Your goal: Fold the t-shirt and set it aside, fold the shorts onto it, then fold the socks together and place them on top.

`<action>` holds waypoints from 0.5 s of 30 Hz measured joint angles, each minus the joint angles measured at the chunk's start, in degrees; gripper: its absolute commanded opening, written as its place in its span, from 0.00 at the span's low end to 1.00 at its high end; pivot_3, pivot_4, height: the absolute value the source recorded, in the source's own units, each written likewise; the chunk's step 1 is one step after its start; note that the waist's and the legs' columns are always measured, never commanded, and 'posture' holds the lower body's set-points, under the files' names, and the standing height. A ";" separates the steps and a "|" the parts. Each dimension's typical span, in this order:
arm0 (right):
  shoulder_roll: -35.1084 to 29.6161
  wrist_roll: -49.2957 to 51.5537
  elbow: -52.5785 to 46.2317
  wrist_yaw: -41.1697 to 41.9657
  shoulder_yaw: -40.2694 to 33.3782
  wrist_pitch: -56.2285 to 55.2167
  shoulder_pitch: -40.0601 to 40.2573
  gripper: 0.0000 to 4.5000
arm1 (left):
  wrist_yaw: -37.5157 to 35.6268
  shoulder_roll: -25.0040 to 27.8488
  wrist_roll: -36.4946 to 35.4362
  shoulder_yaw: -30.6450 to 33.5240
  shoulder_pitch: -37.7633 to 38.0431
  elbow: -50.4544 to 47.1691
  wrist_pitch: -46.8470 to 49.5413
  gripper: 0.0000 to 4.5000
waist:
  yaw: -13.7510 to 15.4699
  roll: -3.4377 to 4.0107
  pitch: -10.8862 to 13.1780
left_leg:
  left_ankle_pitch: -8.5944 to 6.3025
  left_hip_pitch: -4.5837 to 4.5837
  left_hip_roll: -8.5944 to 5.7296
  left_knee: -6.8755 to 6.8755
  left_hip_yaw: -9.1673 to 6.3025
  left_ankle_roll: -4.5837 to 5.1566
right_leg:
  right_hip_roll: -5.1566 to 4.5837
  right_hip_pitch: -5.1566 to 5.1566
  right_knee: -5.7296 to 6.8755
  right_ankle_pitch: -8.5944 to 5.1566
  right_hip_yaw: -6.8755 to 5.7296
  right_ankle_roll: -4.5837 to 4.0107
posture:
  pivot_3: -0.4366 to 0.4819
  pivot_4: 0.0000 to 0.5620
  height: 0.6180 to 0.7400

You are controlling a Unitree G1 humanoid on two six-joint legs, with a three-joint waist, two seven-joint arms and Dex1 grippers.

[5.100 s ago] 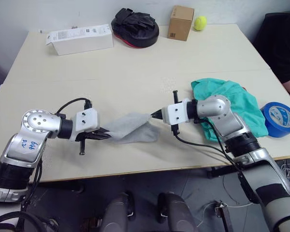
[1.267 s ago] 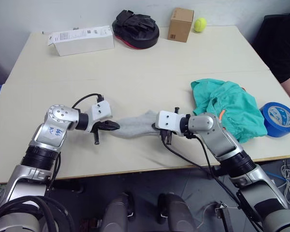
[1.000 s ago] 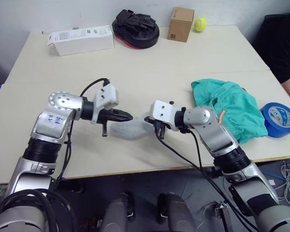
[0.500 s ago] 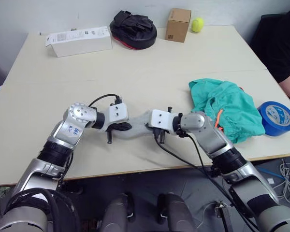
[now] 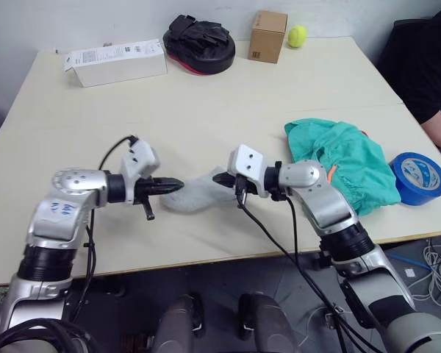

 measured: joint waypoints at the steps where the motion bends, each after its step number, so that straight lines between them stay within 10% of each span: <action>1: 0.31 -0.22 0.60 0.00 0.90 -0.25 -0.03 0.00 | 0.75 0.74 -0.66 1.35 1.49 -0.52 1.85 0.01 | -0.01 0.00 0.00 | 0.01 0.00 0.00 -0.01 0.00 -0.01 | 0.00 -0.01 0.01 0.00 -0.01 0.00 | 0.48 0.27 1.00; 7: 1.79 -2.98 7.08 -0.37 4.73 -3.11 -0.08 0.00 | 5.16 2.34 -6.29 8.08 8.63 -3.62 16.25 0.01 | 0.06 -0.01 0.00 | 0.02 -0.03 0.00 -0.04 -0.04 -0.05 | 0.01 -0.03 -0.01 0.00 0.00 0.00 | 0.48 0.27 1.00; 15: 2.89 -5.69 11.65 -0.95 5.82 -8.32 -0.75 0.00 | 15.10 -6.21 -13.18 16.42 7.12 -2.02 35.16 0.46 | 0.60 -0.10 -0.05 | -0.11 0.08 -0.03 -0.04 -0.05 -0.38 | 0.02 0.05 0.02 0.00 0.03 0.00 | 0.48 0.27 1.00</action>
